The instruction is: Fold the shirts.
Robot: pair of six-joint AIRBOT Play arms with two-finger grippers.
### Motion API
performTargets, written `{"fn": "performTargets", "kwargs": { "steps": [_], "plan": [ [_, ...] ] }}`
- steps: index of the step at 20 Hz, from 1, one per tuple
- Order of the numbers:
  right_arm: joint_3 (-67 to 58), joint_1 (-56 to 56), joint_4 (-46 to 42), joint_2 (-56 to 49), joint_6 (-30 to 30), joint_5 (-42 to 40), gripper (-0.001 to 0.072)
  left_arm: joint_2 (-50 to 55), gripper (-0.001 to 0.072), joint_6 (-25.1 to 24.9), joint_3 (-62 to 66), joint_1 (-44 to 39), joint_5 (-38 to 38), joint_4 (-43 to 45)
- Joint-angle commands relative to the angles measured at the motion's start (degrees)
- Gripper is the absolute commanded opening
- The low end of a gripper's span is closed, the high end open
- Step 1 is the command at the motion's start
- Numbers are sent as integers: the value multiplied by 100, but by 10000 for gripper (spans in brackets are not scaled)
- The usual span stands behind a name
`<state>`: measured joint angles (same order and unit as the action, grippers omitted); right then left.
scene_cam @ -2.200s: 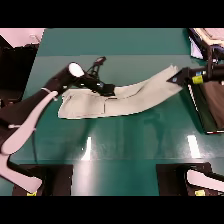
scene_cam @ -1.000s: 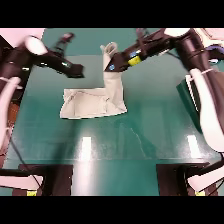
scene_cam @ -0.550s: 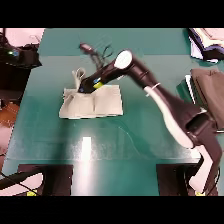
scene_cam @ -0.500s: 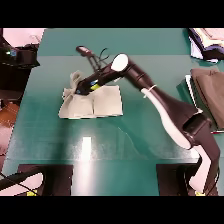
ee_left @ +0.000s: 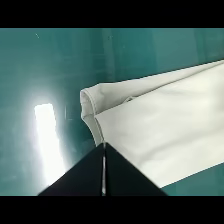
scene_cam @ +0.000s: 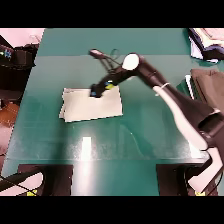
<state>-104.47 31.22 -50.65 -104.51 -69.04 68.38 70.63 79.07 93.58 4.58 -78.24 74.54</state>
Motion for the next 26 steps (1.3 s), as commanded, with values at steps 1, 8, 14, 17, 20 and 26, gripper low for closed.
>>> {"fn": "performTargets", "kwargs": {
  "steps": [1, 8, 14, 17, 20, 26],
  "plan": [
    [1244, -981, -435, 553, -518, 632, 654, -4, 25, 0, 2, 4, -22, -7],
    [2750, -1720, 863, 551, -673, -761, 654, -2, 25, 0, -131, 4, 48, -15],
    [2326, -1121, 1591, -291, -629, -979, 646, -4, 25, -2, -317, 4, 70, -20],
    [1856, -715, 1849, -601, -549, -1106, 552, -4, 25, -2, -317, 4, 68, -31],
    [1373, -367, 1860, -789, -334, -1143, 298, -4, 25, -2, -317, 4, 66, -31],
    [638, -337, 1908, -789, 116, -824, 11, -4, 25, 0, -315, 4, 42, -42]
  ]
}}
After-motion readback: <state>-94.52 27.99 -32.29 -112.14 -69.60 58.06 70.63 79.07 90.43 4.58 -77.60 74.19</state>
